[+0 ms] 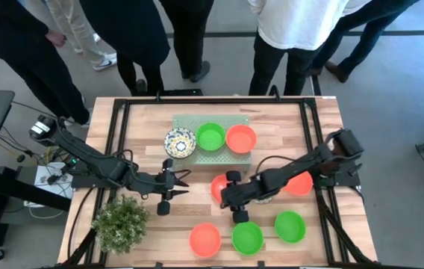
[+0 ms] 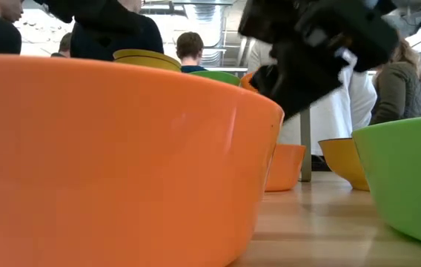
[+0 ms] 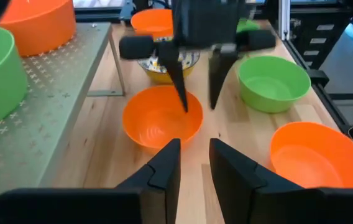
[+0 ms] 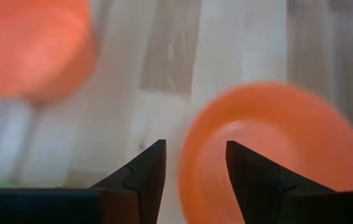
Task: Pick & Place Mini bowls
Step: Stack the orange bowl on top of the orange bowl on the shelf
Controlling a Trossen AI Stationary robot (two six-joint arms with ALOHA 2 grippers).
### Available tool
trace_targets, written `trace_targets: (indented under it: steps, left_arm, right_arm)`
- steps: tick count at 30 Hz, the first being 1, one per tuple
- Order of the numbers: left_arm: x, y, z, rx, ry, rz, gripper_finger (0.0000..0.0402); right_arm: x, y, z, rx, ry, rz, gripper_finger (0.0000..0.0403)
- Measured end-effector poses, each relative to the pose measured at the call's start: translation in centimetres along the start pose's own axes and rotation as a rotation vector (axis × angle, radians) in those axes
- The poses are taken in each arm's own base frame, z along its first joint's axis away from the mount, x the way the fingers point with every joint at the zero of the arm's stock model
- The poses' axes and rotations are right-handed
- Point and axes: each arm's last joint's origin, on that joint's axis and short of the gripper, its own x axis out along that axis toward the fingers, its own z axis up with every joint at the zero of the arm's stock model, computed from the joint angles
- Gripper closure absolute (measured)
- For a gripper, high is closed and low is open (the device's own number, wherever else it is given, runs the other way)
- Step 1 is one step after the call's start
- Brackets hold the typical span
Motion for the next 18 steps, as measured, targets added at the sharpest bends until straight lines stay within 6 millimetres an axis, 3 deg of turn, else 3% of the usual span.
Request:
trace_targets:
  steps: [10,18]
  left_arm:
    - [-0.2,-0.1,0.3,-0.007,-0.028,-0.014,0.0316]
    - [-0.2,-0.1,0.3,-0.008,-0.029,-0.014,0.0316]
  right_arm:
    - [2.2,-0.4,0.3,0.005,0.136,-0.036,0.0284]
    - [2.2,-0.6,-0.2,-0.009,0.191,-0.038,0.0386]
